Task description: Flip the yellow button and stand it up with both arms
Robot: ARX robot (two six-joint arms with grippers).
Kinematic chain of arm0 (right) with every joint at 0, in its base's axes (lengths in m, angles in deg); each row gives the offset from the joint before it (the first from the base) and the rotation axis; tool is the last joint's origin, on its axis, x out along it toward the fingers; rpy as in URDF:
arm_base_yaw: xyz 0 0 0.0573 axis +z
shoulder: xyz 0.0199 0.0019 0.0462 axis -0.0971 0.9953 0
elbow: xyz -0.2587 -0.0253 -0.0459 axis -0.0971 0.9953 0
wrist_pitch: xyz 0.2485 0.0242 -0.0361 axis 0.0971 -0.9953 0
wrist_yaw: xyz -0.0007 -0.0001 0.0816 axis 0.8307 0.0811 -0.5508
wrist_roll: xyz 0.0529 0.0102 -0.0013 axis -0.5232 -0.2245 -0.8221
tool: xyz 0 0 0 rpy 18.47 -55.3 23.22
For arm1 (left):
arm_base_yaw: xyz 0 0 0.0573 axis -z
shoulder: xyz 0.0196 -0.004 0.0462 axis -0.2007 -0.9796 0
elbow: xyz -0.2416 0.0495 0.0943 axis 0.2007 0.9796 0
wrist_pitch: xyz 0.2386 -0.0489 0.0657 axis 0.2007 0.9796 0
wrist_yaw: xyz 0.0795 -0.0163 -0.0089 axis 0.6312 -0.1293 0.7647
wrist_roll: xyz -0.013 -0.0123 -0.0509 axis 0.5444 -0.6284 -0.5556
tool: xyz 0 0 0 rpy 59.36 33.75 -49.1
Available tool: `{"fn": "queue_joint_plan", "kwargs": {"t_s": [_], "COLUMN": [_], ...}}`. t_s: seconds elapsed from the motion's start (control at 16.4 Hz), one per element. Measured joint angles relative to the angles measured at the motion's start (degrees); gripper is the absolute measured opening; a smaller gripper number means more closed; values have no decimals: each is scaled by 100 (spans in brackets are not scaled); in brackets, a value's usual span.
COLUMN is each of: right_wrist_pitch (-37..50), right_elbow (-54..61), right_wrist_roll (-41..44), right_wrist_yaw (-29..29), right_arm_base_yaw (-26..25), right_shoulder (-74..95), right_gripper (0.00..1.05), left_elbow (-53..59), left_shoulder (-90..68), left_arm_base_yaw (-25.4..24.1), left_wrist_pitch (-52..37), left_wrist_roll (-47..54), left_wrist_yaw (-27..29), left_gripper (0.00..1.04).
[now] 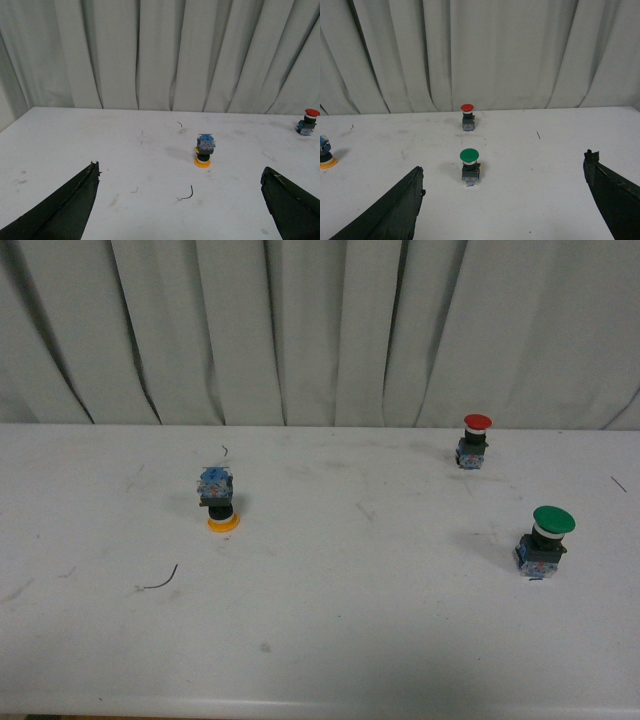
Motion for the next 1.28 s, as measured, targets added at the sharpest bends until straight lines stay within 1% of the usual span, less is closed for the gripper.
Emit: {"fn": "queue_joint_plan", "kwargs": {"t_s": [1.28], "right_wrist_pitch": [0], "right_elbow": [0], "right_wrist_roll": [0], "right_wrist_yaw": [0], "right_arm_base_yaw": [0], "right_shoulder": [0], "right_gripper": [98], "left_elbow": [0], "left_shoulder": [0], "left_arm_base_yaw": [0], "left_wrist_pitch": [-2], "left_wrist_roll": [0], "left_wrist_yaw": [0], "left_gripper": [98]}}
